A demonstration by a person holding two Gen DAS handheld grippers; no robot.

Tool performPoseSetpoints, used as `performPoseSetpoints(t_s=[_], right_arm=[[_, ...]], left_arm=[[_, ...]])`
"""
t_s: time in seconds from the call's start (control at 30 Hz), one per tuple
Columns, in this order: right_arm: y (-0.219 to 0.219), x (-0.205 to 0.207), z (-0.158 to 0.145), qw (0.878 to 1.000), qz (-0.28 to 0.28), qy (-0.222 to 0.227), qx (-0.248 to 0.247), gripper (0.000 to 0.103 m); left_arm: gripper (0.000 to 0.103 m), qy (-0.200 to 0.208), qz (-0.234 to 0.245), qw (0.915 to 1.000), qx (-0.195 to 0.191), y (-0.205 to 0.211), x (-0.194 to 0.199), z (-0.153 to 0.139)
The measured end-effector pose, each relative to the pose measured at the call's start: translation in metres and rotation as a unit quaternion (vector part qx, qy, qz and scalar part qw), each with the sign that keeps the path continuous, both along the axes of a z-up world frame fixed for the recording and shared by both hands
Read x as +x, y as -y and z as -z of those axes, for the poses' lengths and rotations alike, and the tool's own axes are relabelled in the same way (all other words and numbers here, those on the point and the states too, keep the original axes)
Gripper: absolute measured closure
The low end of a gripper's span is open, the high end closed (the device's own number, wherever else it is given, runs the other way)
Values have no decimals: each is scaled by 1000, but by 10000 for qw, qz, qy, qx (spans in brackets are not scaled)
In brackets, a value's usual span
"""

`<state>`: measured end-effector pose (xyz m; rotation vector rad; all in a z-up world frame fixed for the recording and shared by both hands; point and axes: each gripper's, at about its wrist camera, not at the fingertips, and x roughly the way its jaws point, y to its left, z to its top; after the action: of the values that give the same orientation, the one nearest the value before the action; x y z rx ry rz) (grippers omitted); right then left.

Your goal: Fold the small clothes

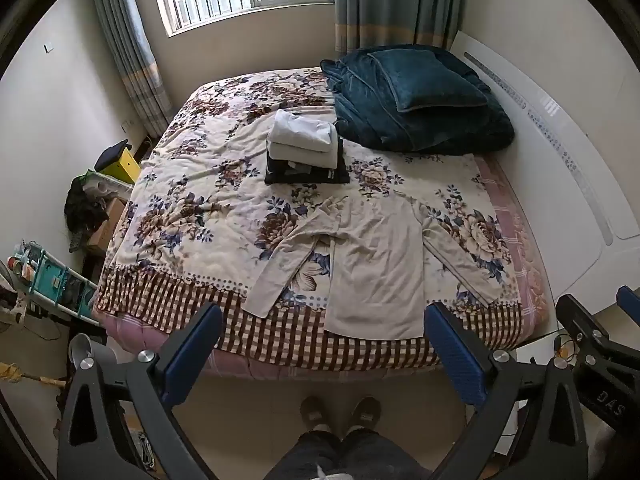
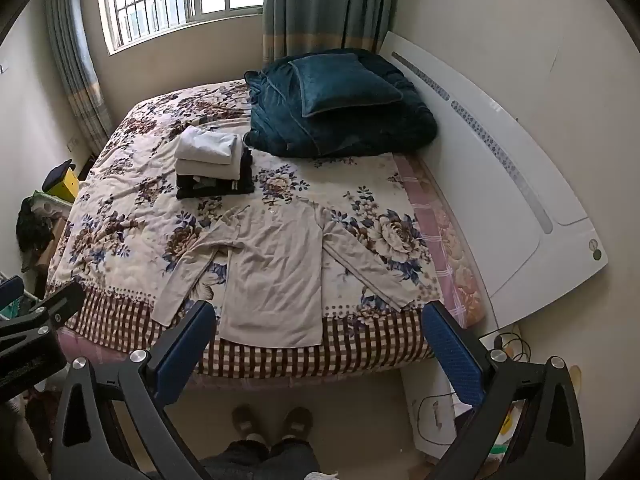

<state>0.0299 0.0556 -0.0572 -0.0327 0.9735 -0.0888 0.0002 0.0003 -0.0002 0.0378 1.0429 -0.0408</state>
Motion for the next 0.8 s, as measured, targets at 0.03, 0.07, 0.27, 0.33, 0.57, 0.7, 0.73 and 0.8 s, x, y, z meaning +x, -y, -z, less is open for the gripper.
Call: performPoseSetpoints(t_s=[0.03, 0.07, 0.27, 0.33, 0.57, 0.7, 0.73, 0.8], right_arm=[[0, 0, 0, 10000, -3, -11, -23, 0], [0, 0, 0, 10000, -9, -6, -27, 0], [-1, -1, -1, 10000, 8, 15, -81, 0], [0, -1, -1, 10000, 11, 13, -65, 0], [-9, -2, -2, 10000, 2, 7, -53, 0], [-13, -7, -6, 10000, -59, -2, -50, 0], [-11, -6, -5, 10000, -81, -6, -45, 0], [-11, -7, -6, 10000, -87, -7, -39, 0]], left_arm=[[0, 19, -4, 10000, 8, 0, 0, 0], [0, 17, -5, 10000, 7, 0, 0, 0], [0, 50, -8, 10000, 62, 0, 0, 0], [0, 52, -9, 10000, 58, 0, 0, 0], [0, 48, -1, 10000, 71, 1, 0, 0], [0, 45, -7, 10000, 69, -3, -3, -4], [0, 43, -5, 10000, 64, -3, -3, -5], [0, 43, -1, 10000, 51, -6, -7, -9]])
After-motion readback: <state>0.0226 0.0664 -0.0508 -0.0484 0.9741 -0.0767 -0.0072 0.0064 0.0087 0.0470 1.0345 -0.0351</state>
